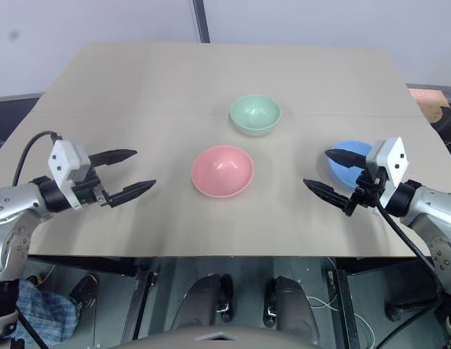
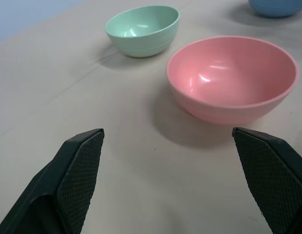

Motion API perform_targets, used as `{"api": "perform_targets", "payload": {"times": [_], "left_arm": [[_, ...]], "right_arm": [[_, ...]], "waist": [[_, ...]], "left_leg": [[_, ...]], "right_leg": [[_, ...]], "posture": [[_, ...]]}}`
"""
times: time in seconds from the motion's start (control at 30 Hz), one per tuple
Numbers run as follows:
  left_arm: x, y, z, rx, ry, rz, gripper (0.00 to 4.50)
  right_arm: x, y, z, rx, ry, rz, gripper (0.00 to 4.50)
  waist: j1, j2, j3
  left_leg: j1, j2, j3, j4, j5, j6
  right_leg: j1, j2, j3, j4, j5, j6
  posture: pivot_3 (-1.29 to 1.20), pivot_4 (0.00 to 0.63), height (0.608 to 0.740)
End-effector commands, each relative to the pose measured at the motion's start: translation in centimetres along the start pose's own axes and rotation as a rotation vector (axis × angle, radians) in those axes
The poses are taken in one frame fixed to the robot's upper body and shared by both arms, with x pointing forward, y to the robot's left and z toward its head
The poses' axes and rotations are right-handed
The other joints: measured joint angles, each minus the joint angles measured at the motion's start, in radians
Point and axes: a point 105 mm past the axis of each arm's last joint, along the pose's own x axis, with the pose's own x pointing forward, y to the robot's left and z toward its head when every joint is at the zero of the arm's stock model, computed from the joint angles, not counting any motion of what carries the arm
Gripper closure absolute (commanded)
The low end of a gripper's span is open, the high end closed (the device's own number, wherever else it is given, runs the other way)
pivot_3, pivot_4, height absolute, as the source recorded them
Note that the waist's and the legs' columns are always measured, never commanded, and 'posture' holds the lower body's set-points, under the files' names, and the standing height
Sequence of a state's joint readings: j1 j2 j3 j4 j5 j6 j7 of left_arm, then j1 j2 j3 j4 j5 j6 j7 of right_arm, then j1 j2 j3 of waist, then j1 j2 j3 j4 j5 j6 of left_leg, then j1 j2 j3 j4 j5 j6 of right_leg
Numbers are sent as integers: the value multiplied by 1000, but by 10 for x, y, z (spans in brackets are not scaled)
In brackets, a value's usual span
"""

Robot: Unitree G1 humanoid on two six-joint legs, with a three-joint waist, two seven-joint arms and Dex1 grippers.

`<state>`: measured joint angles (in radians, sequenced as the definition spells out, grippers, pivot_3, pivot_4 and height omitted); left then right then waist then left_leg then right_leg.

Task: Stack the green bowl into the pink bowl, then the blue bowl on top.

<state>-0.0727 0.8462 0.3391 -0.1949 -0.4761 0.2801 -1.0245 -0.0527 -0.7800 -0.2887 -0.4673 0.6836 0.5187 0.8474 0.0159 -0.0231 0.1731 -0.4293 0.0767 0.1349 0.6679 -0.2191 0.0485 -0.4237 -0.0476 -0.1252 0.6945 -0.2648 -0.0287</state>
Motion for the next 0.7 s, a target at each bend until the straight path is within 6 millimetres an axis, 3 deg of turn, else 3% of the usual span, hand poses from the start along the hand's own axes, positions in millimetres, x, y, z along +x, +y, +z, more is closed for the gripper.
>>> {"api": "perform_targets", "payload": {"times": [0.03, 0.43, 0.57, 0.7], "left_arm": [[-3, 0, 15, 40, -41, 14, 46], [3, -2, 18, 26, -60, -7, 46], [7, -4, 17, 22, -63, -23, 46], [11, -8, 16, 19, -60, -64, 46]], "right_arm": [[-1, 1, 8, -53, -11, 18, 0], [3, -6, 7, -96, 16, -27, 0], [14, -17, 6, -122, 76, -68, 0], [37, -27, 6, -204, 156, -70, 0]], "waist": [[0, 0, 0], [-1, 0, 0], [-3, 0, 0], [-5, 1, 0]], "left_leg": [[0, 0, 0, 0, 0, 0], [0, 0, 0, 0, 0, 0], [0, 0, 0, 0, 0, 0], [0, 0, 1, 0, 0, 0]], "right_leg": [[0, 0, 0, 0, 0, 0], [0, 0, 0, -1, 0, 0], [0, 0, 0, 0, 0, 0], [-1, 0, 0, 0, 0, 0]], "posture": [[0, 150, 740], [0, 150, 740], [0, 150, 740], [0, 150, 740]]}}
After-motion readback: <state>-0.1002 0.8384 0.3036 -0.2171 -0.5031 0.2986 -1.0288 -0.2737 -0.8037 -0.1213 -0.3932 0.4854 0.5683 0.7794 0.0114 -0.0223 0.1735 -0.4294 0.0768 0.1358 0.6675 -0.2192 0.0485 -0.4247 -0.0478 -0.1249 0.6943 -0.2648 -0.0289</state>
